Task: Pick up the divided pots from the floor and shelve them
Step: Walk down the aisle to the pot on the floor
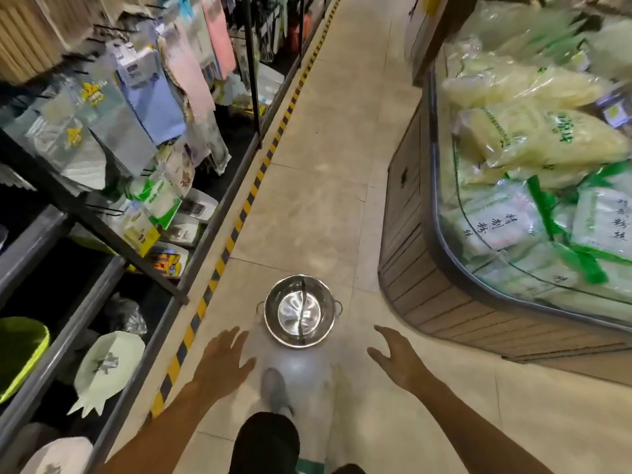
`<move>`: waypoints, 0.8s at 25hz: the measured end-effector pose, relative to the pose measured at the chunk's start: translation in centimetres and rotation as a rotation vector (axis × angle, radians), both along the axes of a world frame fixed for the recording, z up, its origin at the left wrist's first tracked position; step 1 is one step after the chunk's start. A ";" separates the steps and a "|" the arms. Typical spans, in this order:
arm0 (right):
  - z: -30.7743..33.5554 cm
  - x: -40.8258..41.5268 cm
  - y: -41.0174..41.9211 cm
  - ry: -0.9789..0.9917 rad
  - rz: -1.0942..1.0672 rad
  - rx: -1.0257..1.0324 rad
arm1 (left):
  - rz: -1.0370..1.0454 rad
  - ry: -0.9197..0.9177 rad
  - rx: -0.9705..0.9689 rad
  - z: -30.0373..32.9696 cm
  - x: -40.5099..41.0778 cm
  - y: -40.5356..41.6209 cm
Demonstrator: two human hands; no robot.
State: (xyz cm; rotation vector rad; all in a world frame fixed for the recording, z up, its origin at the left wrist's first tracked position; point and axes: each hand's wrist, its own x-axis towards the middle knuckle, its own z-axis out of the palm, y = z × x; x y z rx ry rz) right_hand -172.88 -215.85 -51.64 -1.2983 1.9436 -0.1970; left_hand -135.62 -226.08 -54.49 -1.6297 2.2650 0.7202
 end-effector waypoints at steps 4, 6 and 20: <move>-8.3 -2.2 -6.4 -0.012 -0.016 0.120 | 0.041 -0.038 0.081 -7.5 -1.5 -6.7; -13.9 -3.3 -9.4 -0.028 -0.030 0.194 | 0.081 -0.027 0.142 -12.3 -2.8 -9.7; -61.6 -7.1 -19.9 -0.171 -0.240 0.238 | 0.430 0.015 0.361 -57.6 -8.0 -17.5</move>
